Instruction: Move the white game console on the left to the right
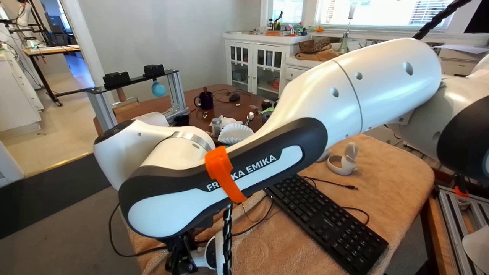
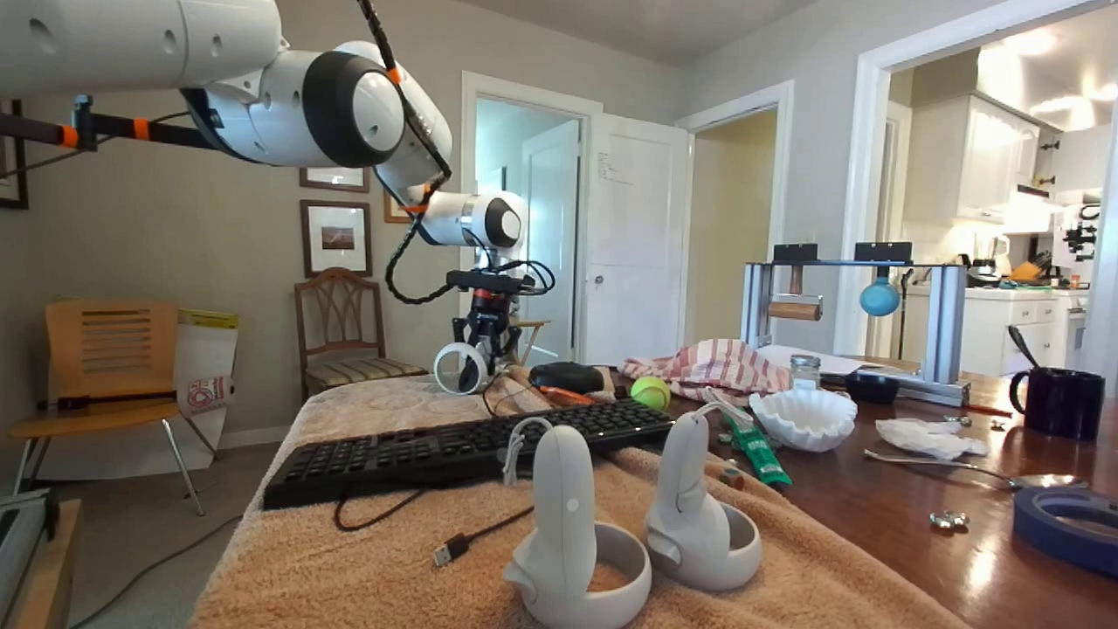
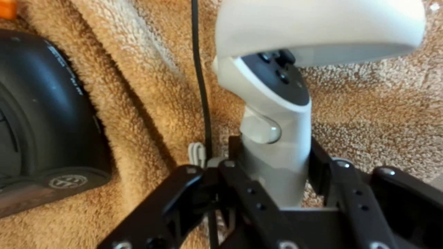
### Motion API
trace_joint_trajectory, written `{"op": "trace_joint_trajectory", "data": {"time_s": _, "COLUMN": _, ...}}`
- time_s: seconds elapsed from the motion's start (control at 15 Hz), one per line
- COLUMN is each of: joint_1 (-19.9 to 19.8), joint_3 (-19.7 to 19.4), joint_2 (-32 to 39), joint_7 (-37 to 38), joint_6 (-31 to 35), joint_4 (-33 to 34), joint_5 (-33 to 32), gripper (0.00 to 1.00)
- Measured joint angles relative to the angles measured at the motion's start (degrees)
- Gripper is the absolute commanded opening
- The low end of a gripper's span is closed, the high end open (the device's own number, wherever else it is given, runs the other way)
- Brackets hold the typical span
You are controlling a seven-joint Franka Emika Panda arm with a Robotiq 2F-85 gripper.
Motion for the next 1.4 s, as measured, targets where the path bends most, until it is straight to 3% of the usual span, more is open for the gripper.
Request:
{"op": "trace_joint_trajectory", "data": {"time_s": 0.33, "joint_1": 0.0, "joint_3": 0.9, "joint_2": -6.8, "joint_7": -0.2, "joint_6": 1.5, "joint_4": -0.9, "joint_5": 0.3, "gripper": 0.21}}
{"op": "trace_joint_trajectory", "data": {"time_s": 0.6, "joint_1": 0.0, "joint_3": 2.2, "joint_2": -12.1, "joint_7": -0.4, "joint_6": 7.2, "joint_4": -6.3, "joint_5": 0.5, "gripper": 0.21}}
{"op": "trace_joint_trajectory", "data": {"time_s": 0.67, "joint_1": -0.1, "joint_3": 2.4, "joint_2": -13.1, "joint_7": -0.4, "joint_6": 8.5, "joint_4": -7.9, "joint_5": 0.5, "gripper": 0.71}}
{"op": "trace_joint_trajectory", "data": {"time_s": 0.73, "joint_1": -0.1, "joint_3": 2.5, "joint_2": -13.9, "joint_7": -0.4, "joint_6": 8.8, "joint_4": -9.3, "joint_5": 0.8, "gripper": 0.72}}
{"op": "trace_joint_trajectory", "data": {"time_s": 1.0, "joint_1": -0.8, "joint_3": 2.9, "joint_2": -15.6, "joint_7": -0.6, "joint_6": 9.4, "joint_4": -13.9, "joint_5": 1.5, "gripper": 0.99}}
{"op": "trace_joint_trajectory", "data": {"time_s": 1.4, "joint_1": -1.7, "joint_3": 2.9, "joint_2": -14.2, "joint_7": -4.7, "joint_6": 10.1, "joint_4": -16.1, "joint_5": 1.4, "gripper": 1.0}}
